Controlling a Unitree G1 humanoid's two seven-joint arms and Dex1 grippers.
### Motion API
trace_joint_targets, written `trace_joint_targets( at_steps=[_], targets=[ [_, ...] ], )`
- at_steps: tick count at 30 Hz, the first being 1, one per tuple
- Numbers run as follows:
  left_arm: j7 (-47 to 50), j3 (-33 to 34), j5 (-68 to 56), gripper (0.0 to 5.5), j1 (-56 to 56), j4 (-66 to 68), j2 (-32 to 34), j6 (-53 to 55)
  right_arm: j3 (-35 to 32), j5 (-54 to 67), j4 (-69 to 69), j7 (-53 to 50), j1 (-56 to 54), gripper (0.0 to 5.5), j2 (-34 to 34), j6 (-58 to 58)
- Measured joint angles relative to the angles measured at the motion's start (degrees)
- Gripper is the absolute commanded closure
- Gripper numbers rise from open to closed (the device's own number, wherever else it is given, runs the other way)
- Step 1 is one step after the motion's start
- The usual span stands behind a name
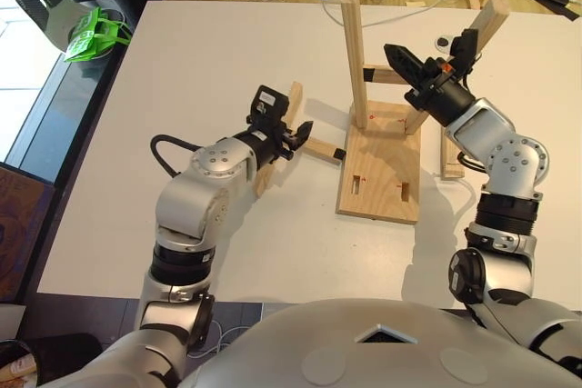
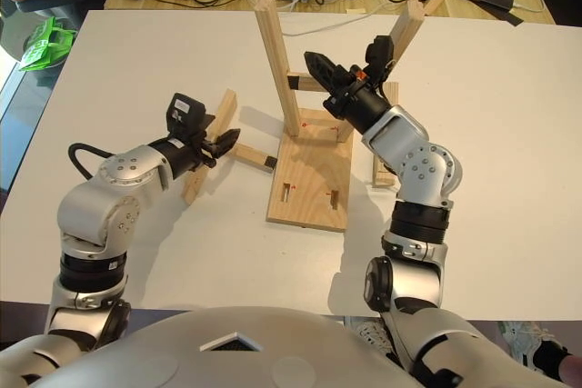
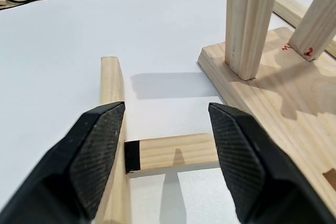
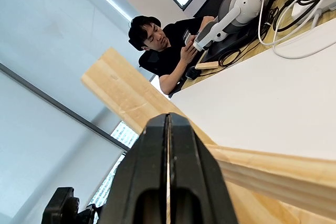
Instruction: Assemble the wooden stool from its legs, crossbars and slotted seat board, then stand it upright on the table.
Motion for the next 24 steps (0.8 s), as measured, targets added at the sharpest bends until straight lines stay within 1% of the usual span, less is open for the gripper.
trace_joint_targets(
  at_steps=[3, 4, 6, 8, 9, 10, 12, 15, 16, 18, 20, 24],
  targets=[
    [0.46, -1.01, 1.69, 2.56, -3.16, 0.72, 0.11, 0.32, -0.01, 0.02, -0.05, -0.28, 0.00, 5.50, 0.29, -0.05],
    [0.09, -1.05, 2.15, 2.36, -5.38, 1.85, 0.66, -0.19, -0.03, 0.01, -0.13, -0.43, 0.05, 5.50, 0.39, -0.10],
    [-3.04, -2.06, 5.18, 2.15, -13.58, 10.03, 4.32, -3.90, -0.07, 0.01, -0.51, -0.60, 0.43, 5.50, 0.70, -0.41],
    [-5.32, -2.64, 6.50, 1.88, -17.72, 14.97, 6.19, -6.21, -0.22, 0.01, -0.85, -0.71, 0.76, 5.50, 0.88, -0.84],
    [-9.18, -3.54, 6.65, 1.77, -22.32, 23.64, 6.20, -8.62, -0.38, 0.00, -1.46, -1.01, 1.10, 5.50, 1.10, -1.43],
    [-10.79, -3.95, 6.64, 1.65, -23.86, 27.26, 6.11, -9.14, -0.41, 0.00, -1.57, -1.08, 1.15, 5.50, 1.20, -1.72],
    [-16.99, -5.98, 6.82, 1.41, -28.72, 39.95, 5.90, -10.63, -0.58, -0.01, -2.05, -1.61, 1.88, 5.50, 1.58, -2.52],
    [-24.25, -8.78, 7.95, 0.95, -34.03, 51.95, 5.12, -11.29, -0.68, -0.05, -2.58, -1.94, 3.39, 5.50, 2.18, -3.51],
    [-25.07, -9.34, 8.51, 0.73, -35.70, 55.26, 4.40, -11.86, -0.76, -0.05, -2.73, -2.07, 3.50, 5.50, 2.18, -3.92],
    [-25.94, -10.32, 10.71, 0.48, -39.16, 63.21, 2.64, -12.90, -0.77, -0.05, -3.54, -2.47, 3.93, 5.50, 2.58, -4.62],
    [-27.22, -11.20, 12.25, 0.38, -40.55, 68.86, 1.19, -13.34, -0.59, -0.05, -3.91, -2.86, 4.48, 5.50, 2.75, -5.03],
    [-32.21, -13.62, 15.47, 0.38, -42.83, 76.87, -0.52, -14.71, -0.35, -0.04, -4.50, -3.14, 5.02, 5.50, 3.25, -5.70]
  ],
)
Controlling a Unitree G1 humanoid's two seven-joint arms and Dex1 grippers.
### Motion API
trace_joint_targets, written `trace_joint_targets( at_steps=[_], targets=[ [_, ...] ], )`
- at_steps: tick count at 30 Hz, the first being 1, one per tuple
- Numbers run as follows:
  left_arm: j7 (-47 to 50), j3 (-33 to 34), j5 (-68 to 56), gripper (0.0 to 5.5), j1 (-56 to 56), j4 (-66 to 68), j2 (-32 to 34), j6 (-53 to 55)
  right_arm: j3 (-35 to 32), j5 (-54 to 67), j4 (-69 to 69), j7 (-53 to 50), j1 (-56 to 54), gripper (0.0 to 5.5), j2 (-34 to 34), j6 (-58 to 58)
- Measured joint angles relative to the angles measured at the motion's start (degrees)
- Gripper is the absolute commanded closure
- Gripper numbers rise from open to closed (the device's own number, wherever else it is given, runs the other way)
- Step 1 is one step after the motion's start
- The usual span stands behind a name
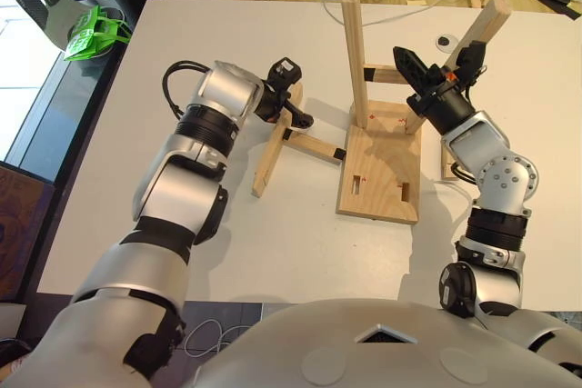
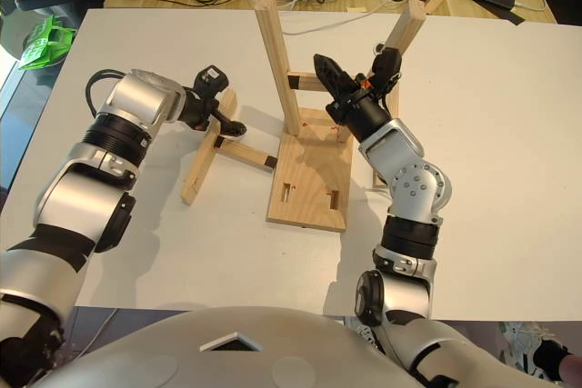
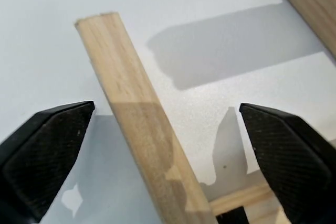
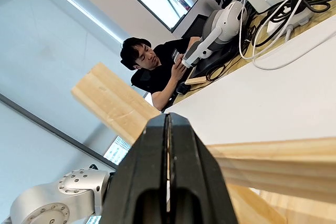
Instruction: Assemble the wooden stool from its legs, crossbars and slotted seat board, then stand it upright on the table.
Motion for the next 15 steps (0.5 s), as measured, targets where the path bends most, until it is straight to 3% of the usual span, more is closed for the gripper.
trace_joint_targets(
  at_steps=[2, 15],
  targets=[
    [-1.43, -0.31, 1.43, 0.38, -1.90, 3.86, -0.80, -0.98, 0.33, 0.00, -0.26, -0.09, 0.21, 5.50, 0.09, -0.14],
    [-8.12, -0.61, 8.79, 2.33, -6.87, 15.75, -2.66, -8.61, 1.61, 0.00, -1.97, -1.03, 0.92, 5.50, 1.19, -0.97]
  ],
)
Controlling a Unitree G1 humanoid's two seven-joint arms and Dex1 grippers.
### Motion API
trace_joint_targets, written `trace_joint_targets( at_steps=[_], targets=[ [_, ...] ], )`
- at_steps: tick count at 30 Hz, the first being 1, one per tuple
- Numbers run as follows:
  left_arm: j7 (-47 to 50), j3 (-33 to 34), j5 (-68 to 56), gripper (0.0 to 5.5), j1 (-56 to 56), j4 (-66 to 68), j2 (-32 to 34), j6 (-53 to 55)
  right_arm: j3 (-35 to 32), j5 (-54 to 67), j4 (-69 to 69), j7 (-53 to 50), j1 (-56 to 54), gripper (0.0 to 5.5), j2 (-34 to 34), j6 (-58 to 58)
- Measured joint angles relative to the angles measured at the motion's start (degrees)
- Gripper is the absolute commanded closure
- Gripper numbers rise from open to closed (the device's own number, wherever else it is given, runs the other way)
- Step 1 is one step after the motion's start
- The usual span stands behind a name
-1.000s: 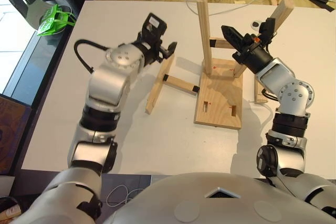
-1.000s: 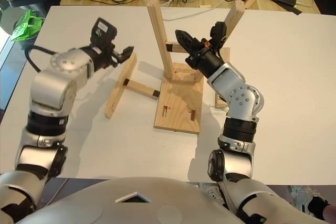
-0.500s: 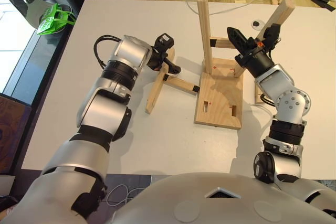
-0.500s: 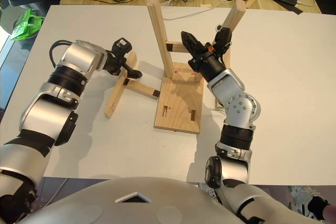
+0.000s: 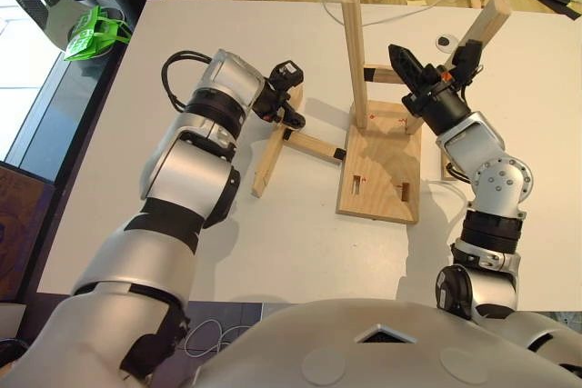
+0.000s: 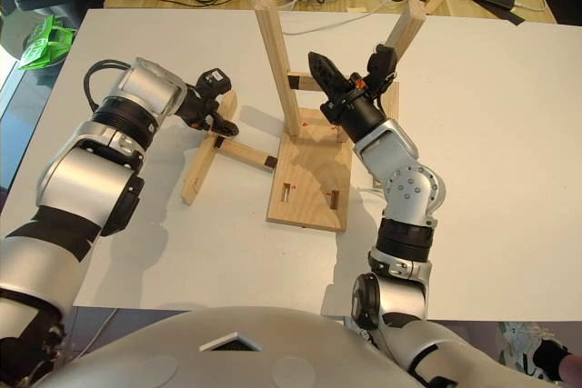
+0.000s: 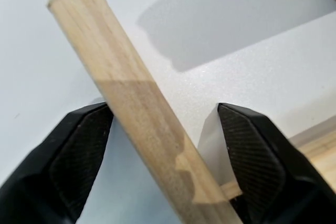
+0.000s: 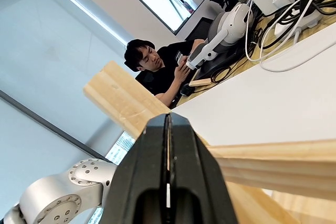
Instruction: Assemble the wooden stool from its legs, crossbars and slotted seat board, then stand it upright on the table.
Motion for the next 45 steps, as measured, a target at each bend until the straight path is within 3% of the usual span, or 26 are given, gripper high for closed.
trace_joint_targets(
  at_steps=[17, 24, 28, 31, 35, 39, 41, 43, 45],
  targets=[
    [-2.81, 1.51, 3.50, 4.46, -0.15, 2.17, 0.12, -3.76, 0.41, 0.03, -0.51, -0.25, 0.67, 5.50, 0.07, 0.00],
    [-5.28, 2.11, 4.66, 4.47, -0.09, 2.97, 1.17, -5.57, 0.58, -0.04, -0.53, -0.26, 0.68, 5.50, 0.06, -0.30],
    [-0.64, 10.54, -0.46, 4.47, -1.10, 3.55, 4.15, -2.11, 0.45, -0.10, -0.54, -0.45, 0.68, 5.50, 0.28, -1.30],
    [0.61, 17.12, -4.37, 4.47, -3.49, -0.61, 10.93, 1.87, -0.22, 0.09, -1.69, -0.84, 1.19, 5.50, 0.28, -1.83],
    [1.65, 24.32, -8.73, 4.47, -3.64, -16.63, 19.07, 12.51, -1.31, 0.17, -5.02, -1.14, 1.79, 5.50, -0.84, -2.46],
    [9.80, 38.48, -14.00, 4.47, -0.20, -38.37, 24.53, 23.56, -2.49, 2.09, -9.63, -4.28, 0.04, 5.50, -3.19, -1.55],
    [16.41, 46.18, -16.62, 4.47, -0.02, -45.74, 22.73, 24.67, -0.51, 2.45, -11.37, -4.69, -3.37, 5.50, -5.16, 1.00],
    [22.32, 52.88, -20.64, 4.47, -1.12, -52.14, 17.65, 25.35, 5.53, 1.97, -13.54, -2.48, -6.81, 5.50, -7.39, 4.78],
    [28.31, 58.56, -27.25, 4.47, -1.93, -60.52, 8.12, 26.80, 14.83, -0.55, -15.38, 1.19, -8.68, 5.50, -12.13, 9.92]
  ],
)
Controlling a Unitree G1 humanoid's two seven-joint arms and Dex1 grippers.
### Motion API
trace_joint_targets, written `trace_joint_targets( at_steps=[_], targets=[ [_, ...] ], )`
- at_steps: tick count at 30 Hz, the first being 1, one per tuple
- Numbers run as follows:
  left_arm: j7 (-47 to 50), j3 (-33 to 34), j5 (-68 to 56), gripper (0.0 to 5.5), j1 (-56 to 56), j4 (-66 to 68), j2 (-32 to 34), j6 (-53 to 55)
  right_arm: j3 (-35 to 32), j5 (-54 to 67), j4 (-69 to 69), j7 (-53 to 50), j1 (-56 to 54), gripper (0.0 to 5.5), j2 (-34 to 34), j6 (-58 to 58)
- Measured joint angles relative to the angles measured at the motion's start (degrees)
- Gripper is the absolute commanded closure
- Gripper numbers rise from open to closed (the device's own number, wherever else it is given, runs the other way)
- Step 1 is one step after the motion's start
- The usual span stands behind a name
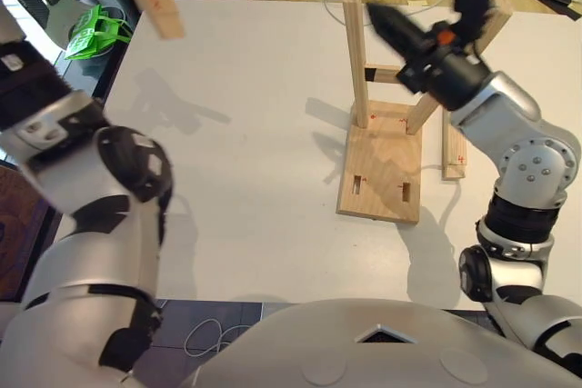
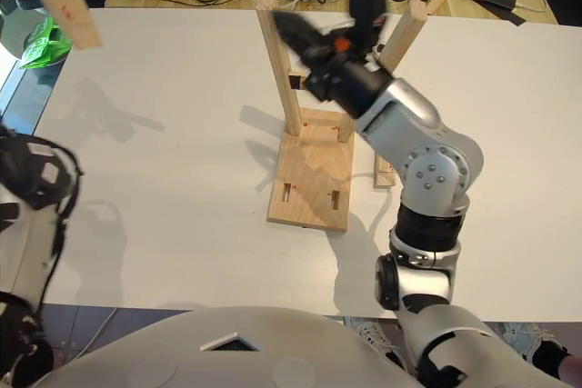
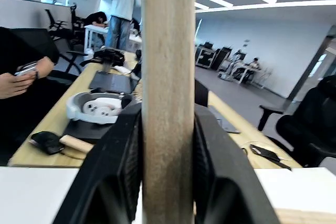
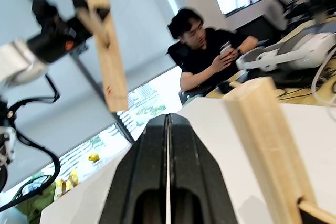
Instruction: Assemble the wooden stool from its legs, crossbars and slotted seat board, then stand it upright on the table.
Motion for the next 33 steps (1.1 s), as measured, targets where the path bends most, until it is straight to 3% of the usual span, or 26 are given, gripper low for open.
trace_joint_targets(
  at_steps=[2, 5, 9, 18, 27, 33],
  targets=[
    [4.34, 1.70, -4.68, 4.47, 0.16, -5.90, -8.38, 0.36, 5.18, -1.43, -0.20, 1.24, -1.87, 5.50, -0.66, 1.93],
    [10.30, 1.31, -10.38, 4.47, 2.81, -11.60, -20.19, 0.87, 9.85, -2.18, 1.34, 2.12, -7.31, 5.50, 4.39, 2.26],
    [16.47, 1.01, -14.25, 4.47, 7.56, -16.24, -26.64, 2.35, 12.81, -5.79, 8.59, 3.96, -11.90, 5.50, 9.93, -0.56],
    [22.92, 1.48, -20.40, 4.47, 9.93, -19.73, -25.66, 5.26, 11.20, -20.12, 21.87, 4.83, -17.19, 5.50, 8.54, -9.96],
    [25.93, 1.22, -25.63, 4.47, 10.48, -19.75, -23.58, 5.16, 10.01, -22.58, 22.72, 6.47, -16.30, 5.50, 8.42, -10.65],
    [28.28, 1.15, -27.61, 4.47, 10.67, -20.16, -22.15, -0.44, 6.34, -18.75, 16.08, 12.40, -11.34, 5.50, 2.27, -5.27]
  ],
)
